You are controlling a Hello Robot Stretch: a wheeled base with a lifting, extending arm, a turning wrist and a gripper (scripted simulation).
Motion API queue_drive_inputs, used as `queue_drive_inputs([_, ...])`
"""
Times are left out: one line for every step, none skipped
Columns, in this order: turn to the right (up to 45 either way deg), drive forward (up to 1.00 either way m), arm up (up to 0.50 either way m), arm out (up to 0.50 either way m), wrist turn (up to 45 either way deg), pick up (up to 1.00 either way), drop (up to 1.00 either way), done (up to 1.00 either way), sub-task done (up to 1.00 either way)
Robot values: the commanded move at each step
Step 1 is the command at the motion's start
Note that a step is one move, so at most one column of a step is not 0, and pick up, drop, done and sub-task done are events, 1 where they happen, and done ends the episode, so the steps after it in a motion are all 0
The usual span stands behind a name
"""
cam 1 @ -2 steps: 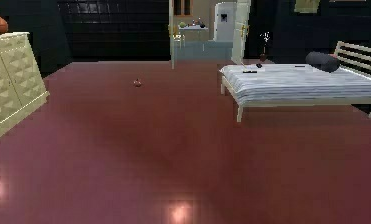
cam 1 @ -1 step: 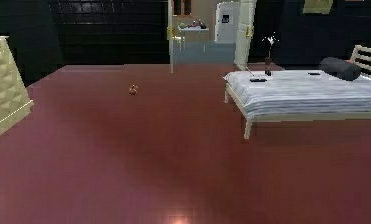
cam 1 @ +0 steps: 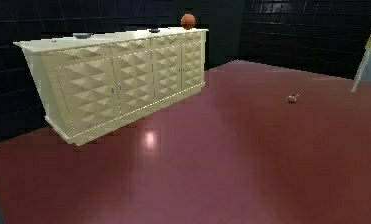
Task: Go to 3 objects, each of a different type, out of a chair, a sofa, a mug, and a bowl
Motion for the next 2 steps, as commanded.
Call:
queue_drive_inputs([0.0,0.35,0.00,0.00,0.0,0.00,0.00,0.00,0.00])
queue_drive_inputs([-45.0,0.00,0.00,0.00,0.0,0.00,0.00,0.00,0.00])
